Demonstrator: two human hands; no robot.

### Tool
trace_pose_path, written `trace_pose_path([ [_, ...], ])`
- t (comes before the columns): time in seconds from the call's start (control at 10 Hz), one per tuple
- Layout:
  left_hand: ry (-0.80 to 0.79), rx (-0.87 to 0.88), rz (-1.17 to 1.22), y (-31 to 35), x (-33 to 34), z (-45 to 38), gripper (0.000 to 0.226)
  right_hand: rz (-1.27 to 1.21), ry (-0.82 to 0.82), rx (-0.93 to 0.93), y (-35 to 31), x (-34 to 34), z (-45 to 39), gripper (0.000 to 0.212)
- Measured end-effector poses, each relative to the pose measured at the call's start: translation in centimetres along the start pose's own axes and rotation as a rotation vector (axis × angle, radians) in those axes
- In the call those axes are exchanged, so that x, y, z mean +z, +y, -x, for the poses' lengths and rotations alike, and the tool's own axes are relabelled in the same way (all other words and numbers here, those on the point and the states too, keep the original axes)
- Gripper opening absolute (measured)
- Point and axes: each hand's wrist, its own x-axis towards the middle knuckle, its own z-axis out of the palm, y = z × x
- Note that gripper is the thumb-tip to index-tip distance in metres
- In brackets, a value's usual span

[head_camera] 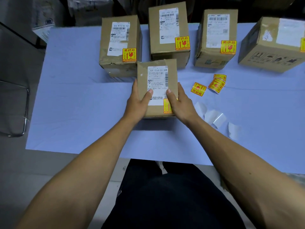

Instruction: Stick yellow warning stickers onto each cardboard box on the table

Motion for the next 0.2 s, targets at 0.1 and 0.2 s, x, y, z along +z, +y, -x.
trace_pose_path([
  [0.1, -0.027, -0.006, -0.027, 0.4, -0.4, 0.2, 0.068, 0.034, -0.001, 0.005, -0.2, -0.1, 0.0, 0.052],
  [0.2, 0.027, -0.015, -0.154, 1.6, -1.1, 0.4, 0.079, 0.169, 0.035, 0.038, -0.8, -0.8, 0.1, 0.066],
])
